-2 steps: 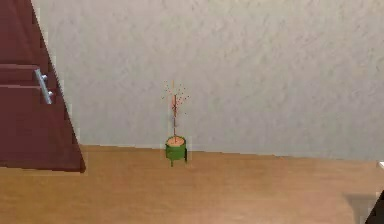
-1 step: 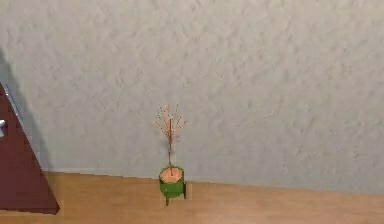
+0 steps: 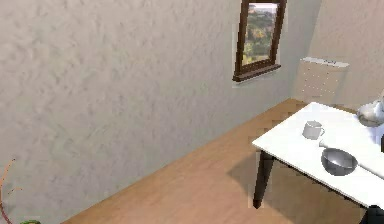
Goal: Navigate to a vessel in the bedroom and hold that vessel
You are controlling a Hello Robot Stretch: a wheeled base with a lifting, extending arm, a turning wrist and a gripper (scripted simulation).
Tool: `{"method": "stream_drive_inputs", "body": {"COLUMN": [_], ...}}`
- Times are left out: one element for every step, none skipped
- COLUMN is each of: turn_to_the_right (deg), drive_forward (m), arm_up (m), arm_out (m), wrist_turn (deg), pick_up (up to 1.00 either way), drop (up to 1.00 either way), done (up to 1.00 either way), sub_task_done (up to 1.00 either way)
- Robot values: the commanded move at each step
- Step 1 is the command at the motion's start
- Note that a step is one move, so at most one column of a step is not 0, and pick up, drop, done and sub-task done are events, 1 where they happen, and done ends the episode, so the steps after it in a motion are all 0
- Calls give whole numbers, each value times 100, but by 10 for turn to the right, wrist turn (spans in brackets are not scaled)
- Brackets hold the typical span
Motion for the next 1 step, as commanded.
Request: {"method": "stream_drive_inputs", "body": {"turn_to_the_right": [30], "drive_forward": [0], "arm_up": [0], "arm_out": [0], "wrist_turn": [0], "pick_up": [0], "drop": [0], "done": [0], "sub_task_done": [0]}}
